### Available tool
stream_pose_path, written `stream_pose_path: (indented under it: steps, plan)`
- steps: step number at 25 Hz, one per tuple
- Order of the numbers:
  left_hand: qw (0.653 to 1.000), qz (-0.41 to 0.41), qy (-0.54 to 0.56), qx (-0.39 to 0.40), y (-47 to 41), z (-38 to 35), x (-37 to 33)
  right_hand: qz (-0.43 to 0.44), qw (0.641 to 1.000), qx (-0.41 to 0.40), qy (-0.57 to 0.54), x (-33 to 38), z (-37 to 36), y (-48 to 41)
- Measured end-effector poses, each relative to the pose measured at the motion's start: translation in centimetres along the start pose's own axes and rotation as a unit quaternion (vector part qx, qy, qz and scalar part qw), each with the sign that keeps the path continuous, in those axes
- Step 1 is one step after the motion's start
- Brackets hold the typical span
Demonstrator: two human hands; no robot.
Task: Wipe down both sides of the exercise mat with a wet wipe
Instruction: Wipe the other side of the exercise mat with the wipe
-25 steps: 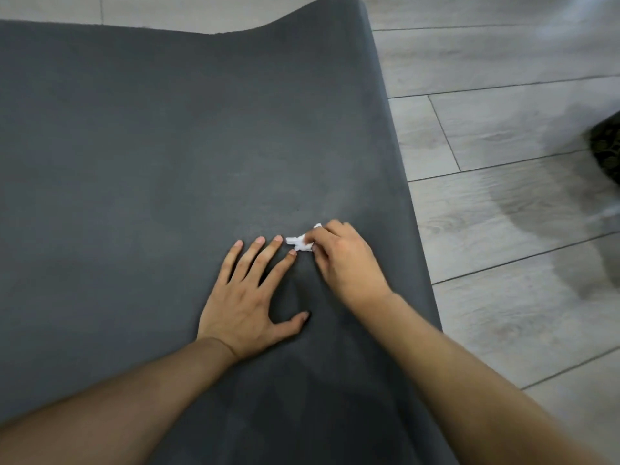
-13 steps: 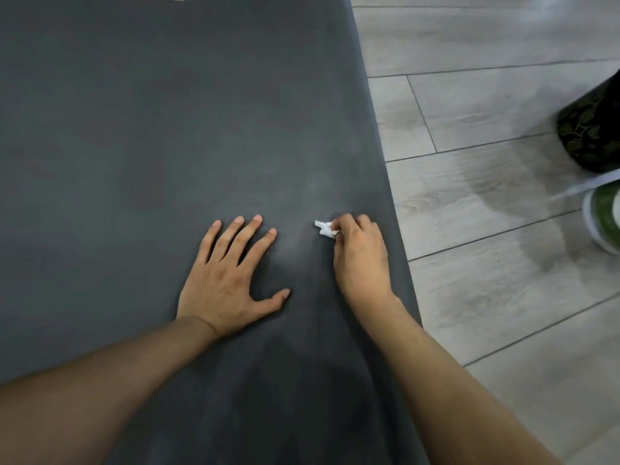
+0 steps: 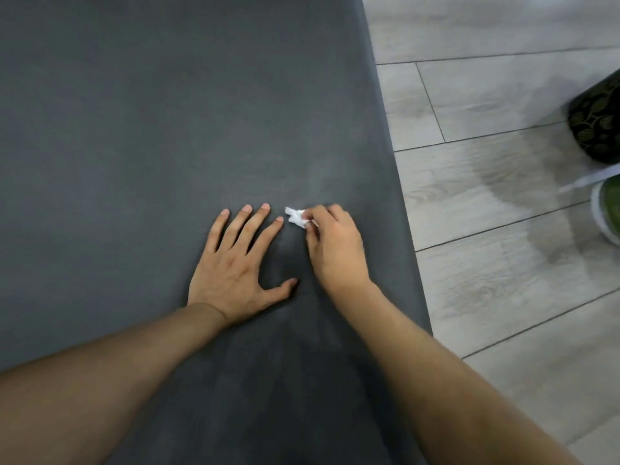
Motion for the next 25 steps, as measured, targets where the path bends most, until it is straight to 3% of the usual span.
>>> stream_pose_path:
  steps: [2,6,8,14,17,19,23,25]
  plan:
    - [1.0,0.003,0.008,-0.009,0.0,0.0,0.0,0.012,0.999,0.008,0.05,-2.5,1.0,-2.2]
    - [1.0,0.013,0.013,-0.01,-0.2,0.0,0.0,-0.166,0.977,-0.102,0.09,-6.1,2.6,-5.6]
    - [1.0,0.015,0.019,-0.007,0.0,0.2,0.0,-0.187,0.974,-0.117,0.053,-3.9,1.6,-4.2]
    - [0.995,0.033,0.085,-0.048,0.4,0.1,0.5,-0.003,1.0,0.001,0.021,1.6,-0.5,0.6]
    - [0.986,0.032,0.129,-0.099,0.8,0.6,0.9,-0.047,0.998,-0.003,0.038,0.5,0.2,0.3]
    - [0.99,0.03,0.109,-0.084,0.6,1.0,0.6,-0.071,0.996,-0.018,0.049,0.6,0.5,1.2]
    - [0.997,0.058,0.0,-0.047,3.4,1.0,0.3,0.028,0.996,0.059,0.057,-0.1,1.3,0.5]
    - [0.998,0.059,0.0,-0.029,5.3,0.3,0.1,-0.004,0.996,0.007,0.093,-2.5,2.3,-2.7]
Point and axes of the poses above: each hand's wrist, its own y-axis away from the middle knuckle, its own z-axis out of the back of the hand, x = y × z, the point moved 3 cm from there along -y, towards the middle knuckle, and after that the axes turned 3 degrees about z, right-handed, at the moved point
